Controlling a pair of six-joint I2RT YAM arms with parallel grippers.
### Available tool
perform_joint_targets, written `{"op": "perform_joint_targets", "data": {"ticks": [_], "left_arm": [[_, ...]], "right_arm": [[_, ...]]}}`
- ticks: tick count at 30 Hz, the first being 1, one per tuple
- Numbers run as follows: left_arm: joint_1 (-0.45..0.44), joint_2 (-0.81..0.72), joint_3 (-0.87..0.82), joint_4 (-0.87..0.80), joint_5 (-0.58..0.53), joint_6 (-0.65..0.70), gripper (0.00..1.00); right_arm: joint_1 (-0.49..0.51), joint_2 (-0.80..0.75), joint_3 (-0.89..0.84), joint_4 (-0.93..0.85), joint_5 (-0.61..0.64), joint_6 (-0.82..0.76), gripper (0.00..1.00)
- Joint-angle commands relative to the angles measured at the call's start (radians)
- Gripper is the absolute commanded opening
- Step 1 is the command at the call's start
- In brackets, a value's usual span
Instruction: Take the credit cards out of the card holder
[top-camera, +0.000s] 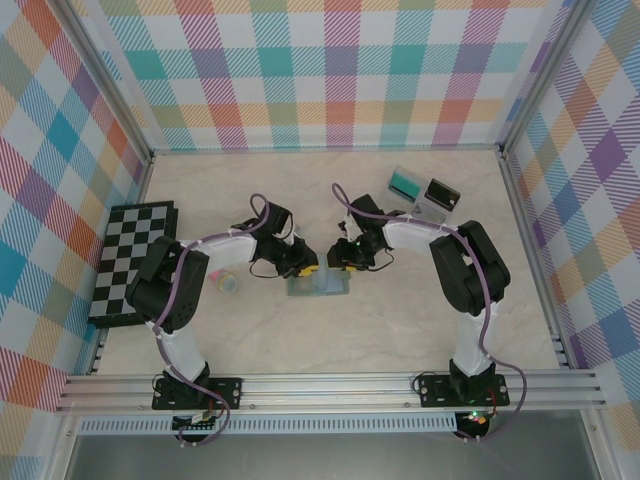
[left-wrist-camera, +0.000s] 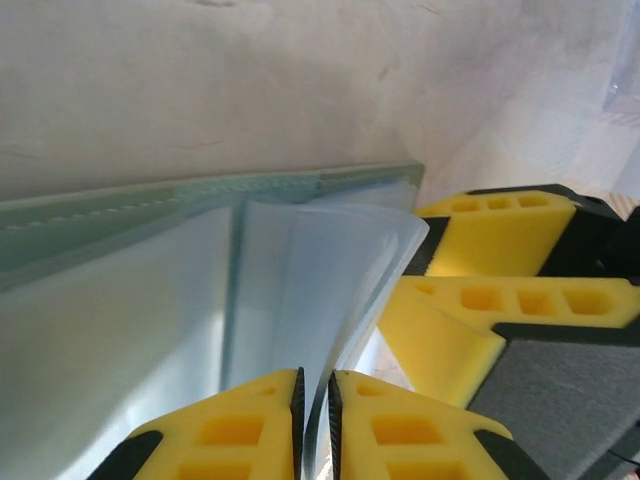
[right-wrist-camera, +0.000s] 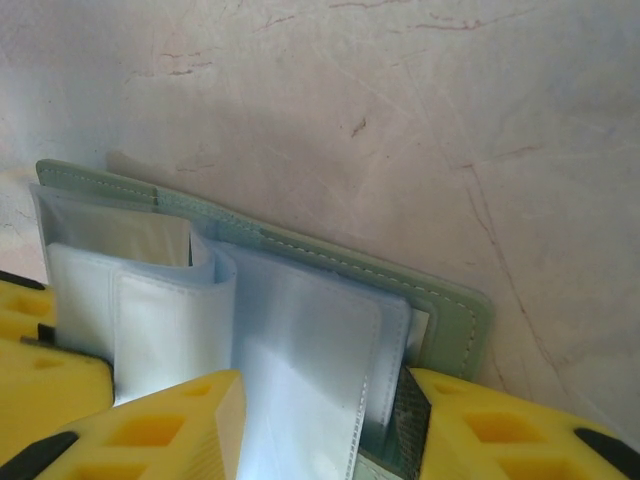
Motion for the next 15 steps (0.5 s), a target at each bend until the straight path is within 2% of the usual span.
{"op": "perform_joint_targets", "data": {"ticks": [1,5,8,11,15], "left_arm": [[-0.010,-0.033,0.004,0.010,0.033,0.006,0.17],[-0.009,-0.066,0.030,-0.094,-0.017,0.039,0.21],[-0.008,-0.119,0.070,-0.214,-0.108,0.074,0.34],[-0.007,-0.184,0.125,-0.349,-0.225,0.116,0.48],[-0.003,-0.261,0.188,-0.494,-0.387,0.161,0.60]], "right_arm": [[0.012,0.005,0.016,-0.046,0.006,0.005,0.44],[0.012,-0.055,0.010,-0.055,0.046,0.010,0.45],[0.013,-0.133,0.004,-0.060,0.090,0.008,0.50],[0.012,-0.222,0.009,-0.088,0.172,0.010,0.60],[0.011,-0.338,0.016,-0.118,0.297,0.001,0.74]]}}
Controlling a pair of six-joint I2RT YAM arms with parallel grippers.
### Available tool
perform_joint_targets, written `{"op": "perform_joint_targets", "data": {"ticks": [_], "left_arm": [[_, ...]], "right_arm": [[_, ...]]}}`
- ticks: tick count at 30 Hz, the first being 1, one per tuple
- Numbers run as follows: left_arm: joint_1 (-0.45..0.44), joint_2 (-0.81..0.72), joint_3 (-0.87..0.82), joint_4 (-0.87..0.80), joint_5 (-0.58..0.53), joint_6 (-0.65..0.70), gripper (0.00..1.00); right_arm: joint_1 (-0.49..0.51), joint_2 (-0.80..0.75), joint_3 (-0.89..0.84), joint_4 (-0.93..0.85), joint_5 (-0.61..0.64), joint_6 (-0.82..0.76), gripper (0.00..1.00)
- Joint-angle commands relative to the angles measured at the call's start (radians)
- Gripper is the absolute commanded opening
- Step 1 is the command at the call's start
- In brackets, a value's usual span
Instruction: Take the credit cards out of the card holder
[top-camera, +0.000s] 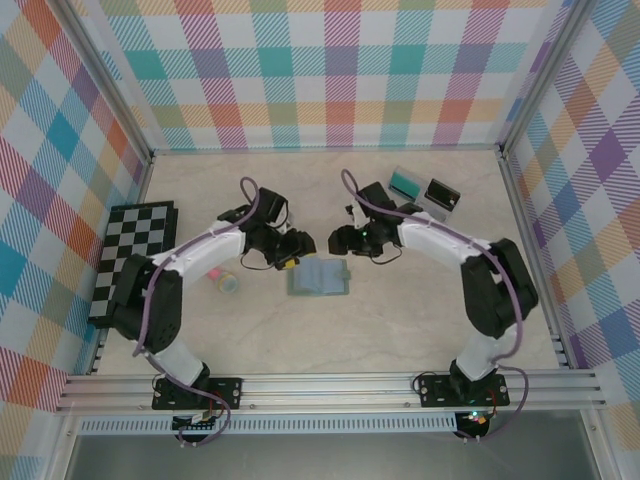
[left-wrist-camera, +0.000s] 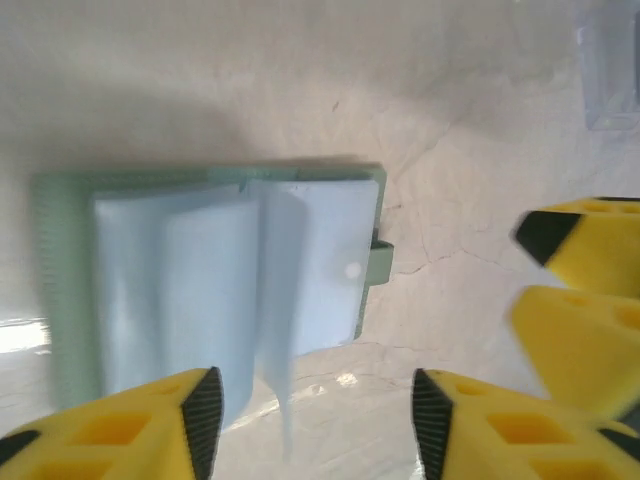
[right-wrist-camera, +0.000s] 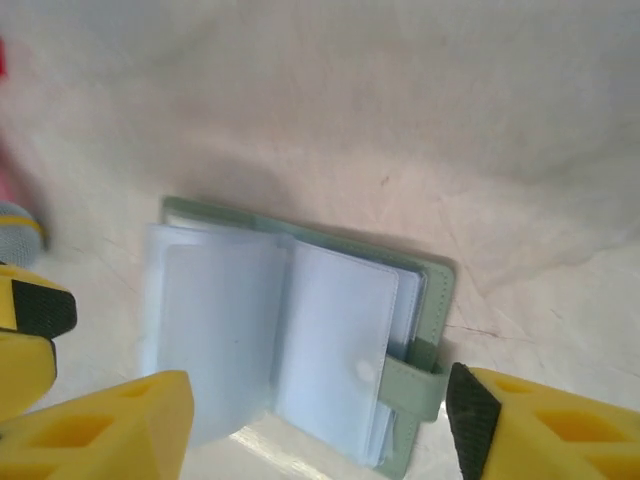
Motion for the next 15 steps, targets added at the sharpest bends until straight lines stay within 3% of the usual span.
{"op": "perform_joint_targets", "data": {"ticks": [1,6,10,15], "left_arm": [[0.004,-0.091,0.062,-0.202,-0.199,0.065,0.64],[0.021,-0.224,0.078,-0.272,-0.401,0.099,0.84],[0.042,-0.353,0.023,-0.255,-0.586,0.136,0.99],[0.054,-0.521,-0.150,-0.110,-0.770,0.256,1.00]], "right_arm": [[0.004,-0.113,0.016,-0.054,0.166,-0.006,0.77],[-0.019,-0.278,0.002,-0.077,0.401,-0.039,0.94],[-0.068,-0.406,-0.036,-0.049,0.558,-0.099,1.00],[-0.135,-0.512,-0.131,0.021,0.717,-0.150,1.00]]}}
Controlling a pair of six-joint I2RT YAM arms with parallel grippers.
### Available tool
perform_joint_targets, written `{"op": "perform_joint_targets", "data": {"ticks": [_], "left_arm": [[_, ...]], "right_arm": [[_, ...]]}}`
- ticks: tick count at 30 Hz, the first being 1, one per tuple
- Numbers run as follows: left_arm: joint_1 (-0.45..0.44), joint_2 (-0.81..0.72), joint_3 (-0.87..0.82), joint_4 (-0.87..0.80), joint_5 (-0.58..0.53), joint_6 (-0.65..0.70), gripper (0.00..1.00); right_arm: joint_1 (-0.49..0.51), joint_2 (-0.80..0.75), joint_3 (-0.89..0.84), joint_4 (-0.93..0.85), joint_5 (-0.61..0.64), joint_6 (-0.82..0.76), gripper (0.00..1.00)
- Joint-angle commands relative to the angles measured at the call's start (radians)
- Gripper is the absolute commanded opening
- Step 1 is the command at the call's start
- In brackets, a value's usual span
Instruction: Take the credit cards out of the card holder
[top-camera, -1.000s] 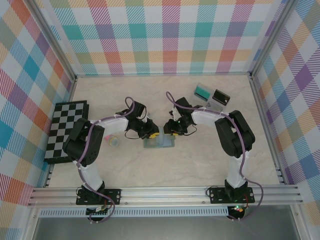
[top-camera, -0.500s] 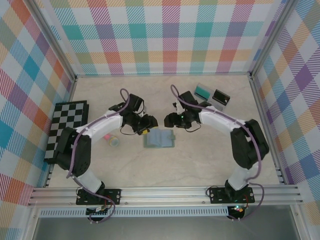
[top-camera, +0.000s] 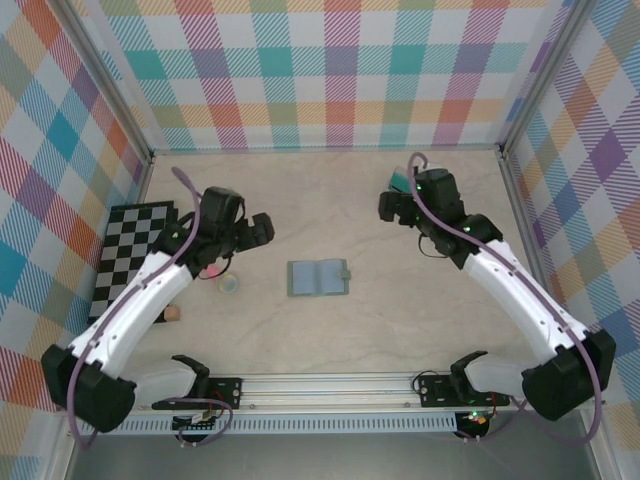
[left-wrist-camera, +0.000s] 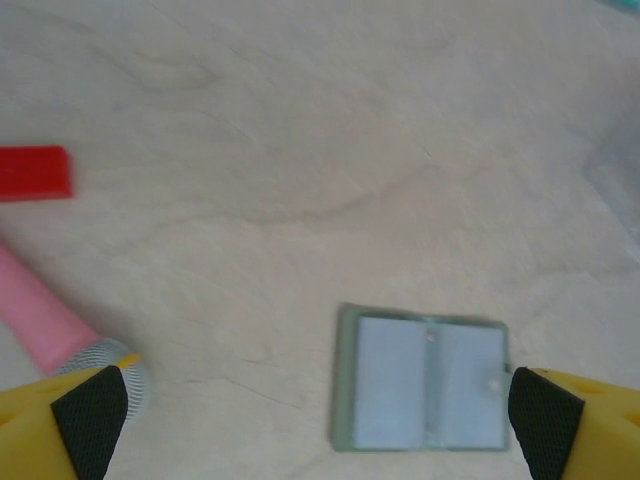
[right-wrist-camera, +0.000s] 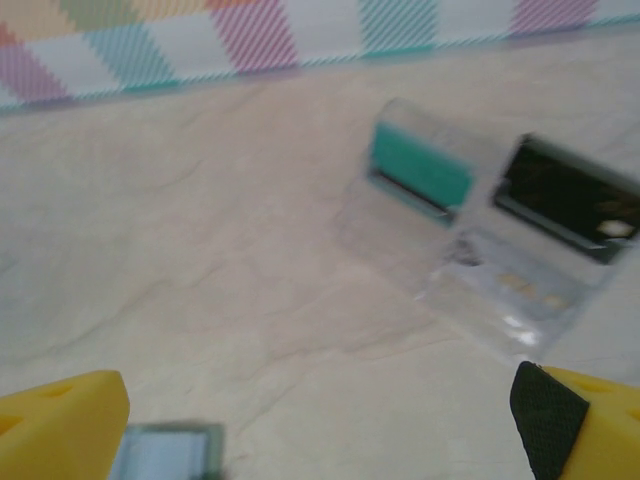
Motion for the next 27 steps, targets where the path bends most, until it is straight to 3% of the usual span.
{"op": "perform_joint_targets", "data": {"ticks": [1,7,10,14,19,27], "left_arm": [[0.012,-0.087,-0.132,0.106,-0.207,0.124,1.00],[0.012,-0.249,-0.399,0.372,-0.394,0.198,1.00],[0.012,-0.260,-0.468,0.417,-0.530,0.209,1.00],[0.013,-0.272,-0.582,0.549,-0.613,0.259,1.00],[0.056,-0.286,-0.709,0.735,-0.545,0.330,1.00],[0.243,-0.272,-0.832,1.016,-0.267,0.383,1.00]], "right_arm": [[-0.047,-0.040,-0.085,0.060,0.152,-0.064,1.00],[-0.128,-0.089,-0.301,0.268,0.143,-0.142,1.00],[-0.190,-0.084,-0.398,0.370,0.030,-0.160,1.00],[-0.199,-0.056,-0.502,0.491,0.047,-0.201,1.00],[-0.219,0.039,-0.567,0.585,0.117,-0.214,1.00],[-0.240,0.163,-0.658,0.897,0.057,-0.350,1.00]]}}
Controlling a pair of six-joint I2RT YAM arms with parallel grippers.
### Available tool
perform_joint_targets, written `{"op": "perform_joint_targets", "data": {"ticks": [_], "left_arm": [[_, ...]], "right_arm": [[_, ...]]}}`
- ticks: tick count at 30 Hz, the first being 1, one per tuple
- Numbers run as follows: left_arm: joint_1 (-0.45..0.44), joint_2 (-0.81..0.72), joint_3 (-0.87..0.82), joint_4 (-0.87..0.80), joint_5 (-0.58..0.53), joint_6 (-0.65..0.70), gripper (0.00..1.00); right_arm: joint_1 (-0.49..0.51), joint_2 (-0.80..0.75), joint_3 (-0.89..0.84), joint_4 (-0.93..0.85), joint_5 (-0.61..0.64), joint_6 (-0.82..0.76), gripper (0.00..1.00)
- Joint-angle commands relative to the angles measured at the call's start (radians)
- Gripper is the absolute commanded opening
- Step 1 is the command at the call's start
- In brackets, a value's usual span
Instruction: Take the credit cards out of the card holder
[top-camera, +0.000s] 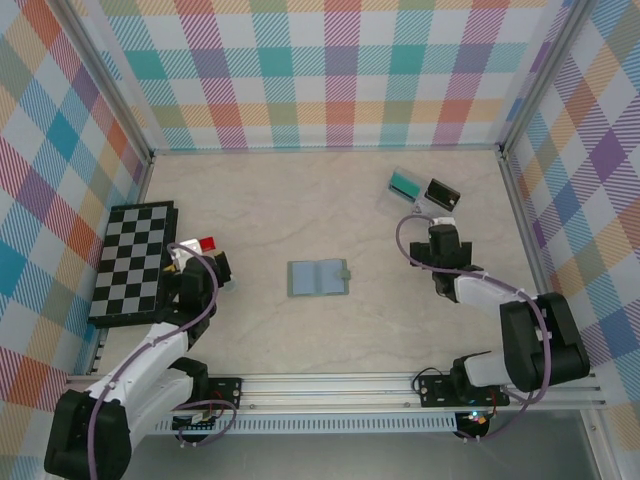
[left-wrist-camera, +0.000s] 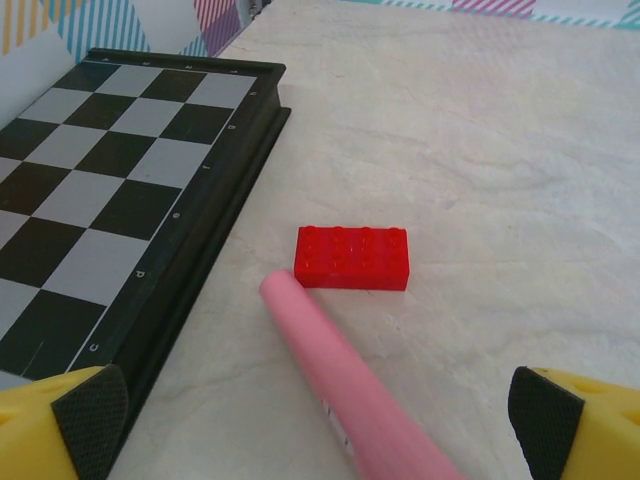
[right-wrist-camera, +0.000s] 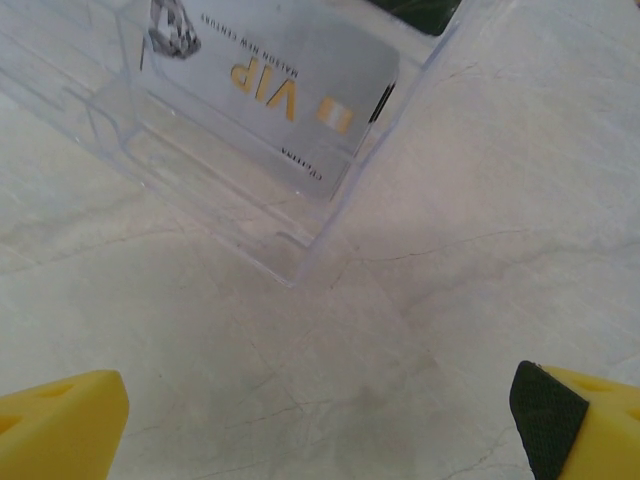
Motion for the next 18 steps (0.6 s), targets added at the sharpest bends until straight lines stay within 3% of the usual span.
{"op": "perform_joint_targets", "data": {"ticks": [1,5,12,18], "left_arm": [[0.063,0.032,-0.021,0.194,0.148,0.058,1.00],[0.100,0.135,-0.038,0.328,0.241,0.103,1.00],[0.126,0.340,0.003,0.497,0.376,0.170,1.00],[0.185,0.452,0.074,0.511,0.471,0.180,1.00]], "right_arm": [[-0.017,0.000,-0.030,0.239,-0.057,-0.071,1.00],[-0.053,-0.010,-0.070,0.347,-0.173,-0.078,1.00],[-0.100,-0.011,-0.107,0.459,-0.259,-0.075,1.00],[-0.142,0.045,-0.116,0.542,-0.291,-0.063,1.00]]}}
